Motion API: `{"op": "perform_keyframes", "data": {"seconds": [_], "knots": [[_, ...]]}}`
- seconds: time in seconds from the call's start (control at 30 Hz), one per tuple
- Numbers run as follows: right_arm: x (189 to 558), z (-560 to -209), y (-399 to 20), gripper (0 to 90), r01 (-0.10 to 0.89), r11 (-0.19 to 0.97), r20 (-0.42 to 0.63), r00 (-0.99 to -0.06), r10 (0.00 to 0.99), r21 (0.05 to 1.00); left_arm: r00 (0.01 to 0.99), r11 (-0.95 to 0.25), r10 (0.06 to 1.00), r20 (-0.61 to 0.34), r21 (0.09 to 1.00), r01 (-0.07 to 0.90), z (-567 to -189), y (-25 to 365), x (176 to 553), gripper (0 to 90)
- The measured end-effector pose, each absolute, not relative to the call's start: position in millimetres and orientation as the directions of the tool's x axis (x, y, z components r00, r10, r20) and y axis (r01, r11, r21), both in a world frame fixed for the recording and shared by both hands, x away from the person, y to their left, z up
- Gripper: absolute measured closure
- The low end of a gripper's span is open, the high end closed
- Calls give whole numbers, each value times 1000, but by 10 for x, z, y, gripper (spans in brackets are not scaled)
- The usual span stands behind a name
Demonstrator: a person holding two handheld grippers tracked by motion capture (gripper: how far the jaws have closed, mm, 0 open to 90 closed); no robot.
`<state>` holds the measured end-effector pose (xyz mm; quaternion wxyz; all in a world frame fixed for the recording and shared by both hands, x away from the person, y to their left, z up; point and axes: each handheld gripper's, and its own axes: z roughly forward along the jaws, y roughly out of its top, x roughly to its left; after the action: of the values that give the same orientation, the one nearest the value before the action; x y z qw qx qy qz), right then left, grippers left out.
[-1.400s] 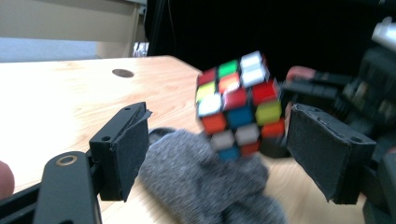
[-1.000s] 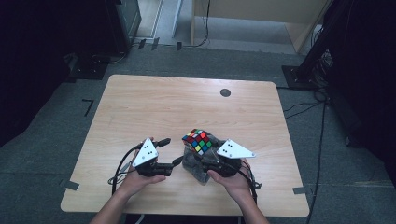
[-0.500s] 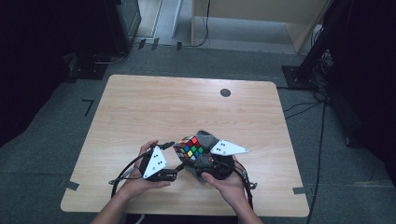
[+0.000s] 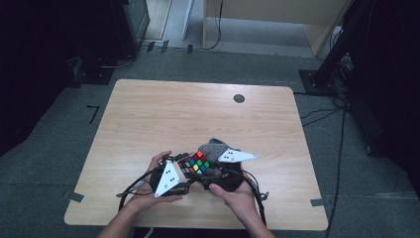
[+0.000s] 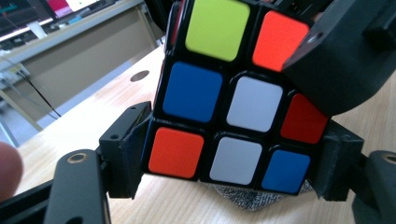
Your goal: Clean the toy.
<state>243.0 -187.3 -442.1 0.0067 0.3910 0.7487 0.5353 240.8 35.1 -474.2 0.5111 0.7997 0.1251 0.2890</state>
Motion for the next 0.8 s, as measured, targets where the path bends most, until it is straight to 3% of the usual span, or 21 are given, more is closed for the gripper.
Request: {"op": "perform_keyframes", "data": {"seconds": [0.17,0.33,0.47,0.53,0.6,0.67,0.8], "knots": [[2476,-4448,-1915,339,623,86,469,-665,582,777,797,-453,496,346,885,-102,-4752,345,2403,322],[2525,-4462,-1950,239,645,77,518,-674,527,760,799,-432,517,306,899,-64,-4740,378,2443,324],[2595,-4465,-2111,189,659,-24,602,-670,434,752,791,-417,553,263,909,-11,-4744,457,2522,324],[2630,-4478,-2237,195,638,-92,606,-663,440,765,783,-406,575,239,914,19,-4751,509,2568,324],[2652,-4509,-2335,220,599,-115,569,-658,494,792,780,-382,592,203,923,50,-4744,557,2611,324],[2653,-4562,-2366,267,547,-67,473,-650,595,834,784,-359,597,171,931,70,-4725,584,2632,324],[2666,-4724,-2244,283,498,123,279,-654,703,858,799,-320,590,116,942,99,-4688,613,2645,324]]}}
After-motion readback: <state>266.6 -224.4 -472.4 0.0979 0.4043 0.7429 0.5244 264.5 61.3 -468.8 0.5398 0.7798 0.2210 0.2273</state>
